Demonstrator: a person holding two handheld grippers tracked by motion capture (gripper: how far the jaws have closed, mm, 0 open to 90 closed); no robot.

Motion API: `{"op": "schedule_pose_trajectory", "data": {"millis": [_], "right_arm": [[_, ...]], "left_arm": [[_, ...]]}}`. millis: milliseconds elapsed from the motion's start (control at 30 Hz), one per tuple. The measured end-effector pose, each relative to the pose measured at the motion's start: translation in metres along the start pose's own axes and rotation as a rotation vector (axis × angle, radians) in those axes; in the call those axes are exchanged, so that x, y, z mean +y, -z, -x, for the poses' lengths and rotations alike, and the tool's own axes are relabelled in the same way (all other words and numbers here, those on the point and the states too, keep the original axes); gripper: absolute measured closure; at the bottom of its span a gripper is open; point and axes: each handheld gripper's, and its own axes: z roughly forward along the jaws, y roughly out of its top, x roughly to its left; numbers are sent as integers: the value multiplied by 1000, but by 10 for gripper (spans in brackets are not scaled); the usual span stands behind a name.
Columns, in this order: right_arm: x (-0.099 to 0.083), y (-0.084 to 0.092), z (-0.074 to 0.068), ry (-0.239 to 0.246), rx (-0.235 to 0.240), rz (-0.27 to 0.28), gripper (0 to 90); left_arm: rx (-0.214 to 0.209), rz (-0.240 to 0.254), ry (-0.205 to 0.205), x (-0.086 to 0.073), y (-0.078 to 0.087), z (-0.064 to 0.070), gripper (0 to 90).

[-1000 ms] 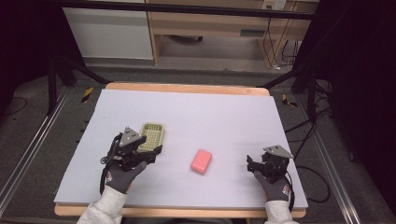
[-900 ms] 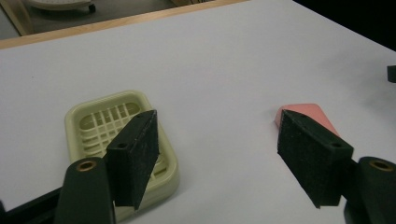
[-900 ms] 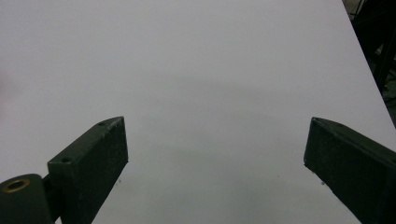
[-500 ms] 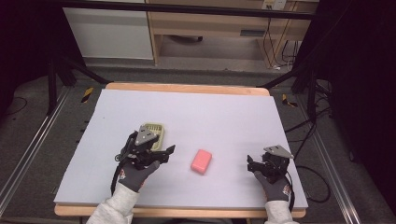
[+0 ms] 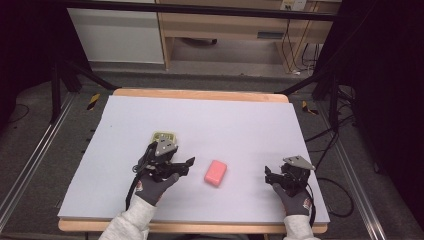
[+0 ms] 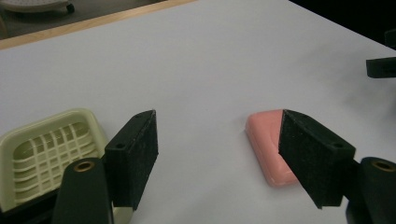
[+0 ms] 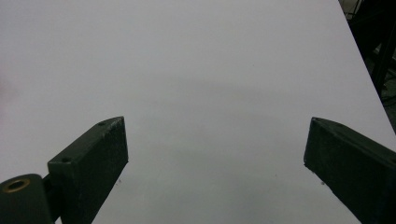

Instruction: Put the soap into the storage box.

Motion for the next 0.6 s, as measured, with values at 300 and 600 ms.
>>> {"op": "schedule_pose_trajectory", "data": {"millis": [300,600], "right_arm": [[-1,0,0,3,8,-4,67],[-1,0,-1,4,8,-1,67]], "left_arm": [[-15,-20,-27,4,-9,11,275],[-30,-36,-54,9,-16,21,265]]}}
